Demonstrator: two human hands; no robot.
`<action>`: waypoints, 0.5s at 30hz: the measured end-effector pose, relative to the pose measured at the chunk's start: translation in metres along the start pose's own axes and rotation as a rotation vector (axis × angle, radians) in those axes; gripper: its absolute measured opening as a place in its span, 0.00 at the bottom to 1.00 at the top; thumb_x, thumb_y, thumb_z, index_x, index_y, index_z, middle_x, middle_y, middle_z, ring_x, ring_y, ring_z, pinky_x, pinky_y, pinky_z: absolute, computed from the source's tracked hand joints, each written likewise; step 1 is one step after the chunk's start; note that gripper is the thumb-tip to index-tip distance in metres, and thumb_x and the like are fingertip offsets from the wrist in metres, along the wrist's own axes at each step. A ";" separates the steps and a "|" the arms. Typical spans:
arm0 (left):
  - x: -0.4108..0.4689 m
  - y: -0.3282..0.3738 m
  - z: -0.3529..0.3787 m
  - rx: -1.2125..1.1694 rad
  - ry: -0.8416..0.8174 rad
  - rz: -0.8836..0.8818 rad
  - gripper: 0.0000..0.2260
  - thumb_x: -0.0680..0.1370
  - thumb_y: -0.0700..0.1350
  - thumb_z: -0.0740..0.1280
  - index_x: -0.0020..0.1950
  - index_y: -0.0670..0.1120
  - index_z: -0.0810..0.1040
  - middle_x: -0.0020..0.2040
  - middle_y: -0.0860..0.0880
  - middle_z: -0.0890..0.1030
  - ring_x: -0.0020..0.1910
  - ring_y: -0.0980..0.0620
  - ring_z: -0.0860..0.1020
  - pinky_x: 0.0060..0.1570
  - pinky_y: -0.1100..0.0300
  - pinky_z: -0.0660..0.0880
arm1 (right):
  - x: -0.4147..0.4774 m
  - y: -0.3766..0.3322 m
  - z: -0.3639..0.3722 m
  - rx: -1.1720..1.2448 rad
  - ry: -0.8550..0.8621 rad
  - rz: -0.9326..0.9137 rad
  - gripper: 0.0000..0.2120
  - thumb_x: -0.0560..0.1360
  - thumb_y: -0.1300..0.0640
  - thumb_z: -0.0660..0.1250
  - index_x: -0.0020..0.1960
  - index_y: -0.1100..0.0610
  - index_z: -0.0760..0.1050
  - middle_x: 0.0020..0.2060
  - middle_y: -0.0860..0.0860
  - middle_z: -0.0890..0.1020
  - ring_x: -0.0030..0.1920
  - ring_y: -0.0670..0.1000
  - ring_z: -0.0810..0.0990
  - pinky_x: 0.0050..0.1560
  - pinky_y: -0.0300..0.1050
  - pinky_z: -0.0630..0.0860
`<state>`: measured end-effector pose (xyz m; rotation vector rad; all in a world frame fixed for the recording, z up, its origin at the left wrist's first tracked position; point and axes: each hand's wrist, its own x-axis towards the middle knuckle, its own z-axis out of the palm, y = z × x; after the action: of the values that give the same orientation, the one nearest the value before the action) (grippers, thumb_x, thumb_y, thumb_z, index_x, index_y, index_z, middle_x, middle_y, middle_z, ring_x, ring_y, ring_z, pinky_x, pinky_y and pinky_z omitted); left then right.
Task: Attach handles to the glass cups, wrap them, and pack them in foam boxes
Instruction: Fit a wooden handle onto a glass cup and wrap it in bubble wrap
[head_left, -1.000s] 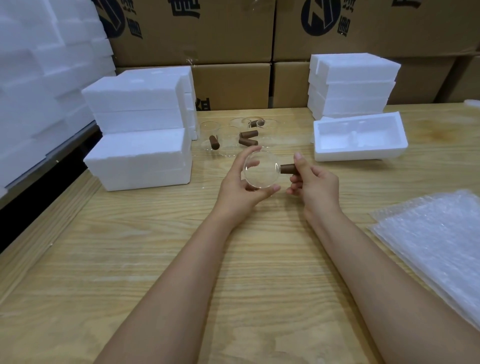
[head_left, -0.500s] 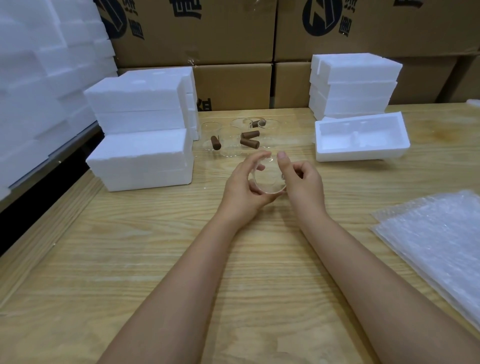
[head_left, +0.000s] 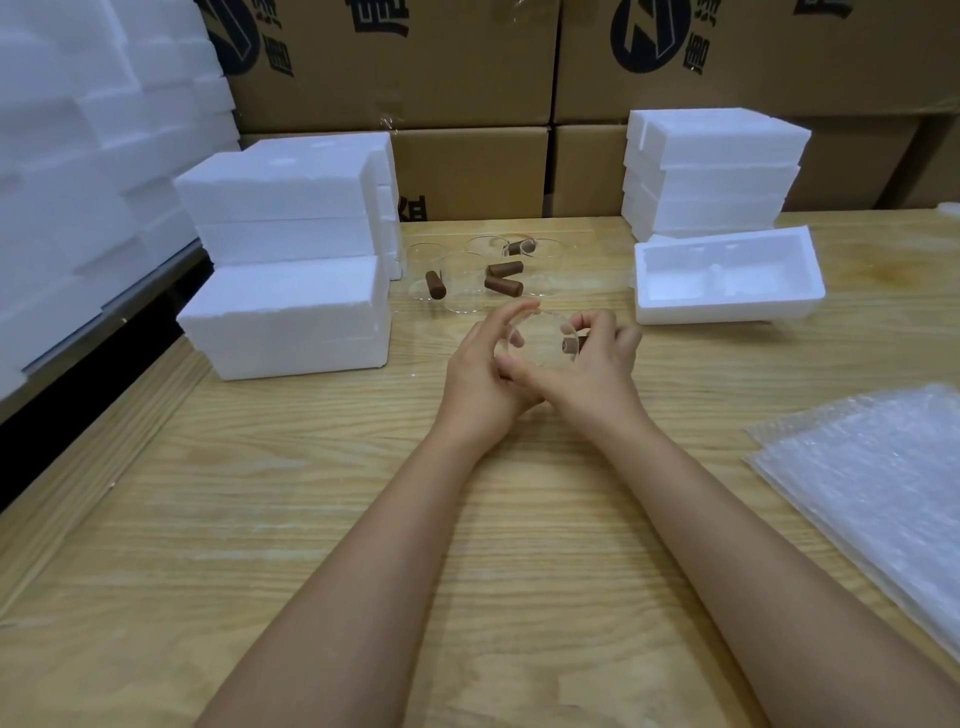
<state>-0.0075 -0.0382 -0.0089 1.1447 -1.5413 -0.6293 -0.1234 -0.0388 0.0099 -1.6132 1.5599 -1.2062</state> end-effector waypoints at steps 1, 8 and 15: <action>0.001 0.000 -0.001 -0.009 0.004 -0.013 0.31 0.66 0.36 0.75 0.61 0.63 0.72 0.46 0.56 0.72 0.35 0.59 0.70 0.37 0.70 0.70 | -0.001 0.002 -0.001 -0.013 -0.014 -0.036 0.34 0.59 0.42 0.78 0.54 0.50 0.61 0.54 0.48 0.59 0.63 0.52 0.66 0.65 0.43 0.67; 0.004 -0.005 -0.007 -0.350 -0.047 -0.140 0.32 0.67 0.31 0.76 0.59 0.63 0.74 0.58 0.47 0.76 0.39 0.58 0.82 0.40 0.59 0.80 | 0.000 0.010 -0.009 0.176 -0.090 -0.194 0.25 0.62 0.55 0.80 0.52 0.47 0.69 0.56 0.49 0.66 0.54 0.43 0.74 0.60 0.35 0.69; 0.007 -0.010 -0.011 -0.436 -0.103 -0.122 0.33 0.67 0.31 0.76 0.63 0.58 0.73 0.62 0.44 0.74 0.45 0.57 0.83 0.41 0.62 0.78 | 0.006 0.011 -0.016 0.379 -0.123 -0.170 0.12 0.69 0.63 0.74 0.49 0.53 0.77 0.59 0.61 0.74 0.51 0.46 0.79 0.57 0.41 0.76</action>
<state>0.0060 -0.0464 -0.0117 0.8855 -1.3367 -1.0618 -0.1434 -0.0435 0.0080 -1.5533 1.0589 -1.3678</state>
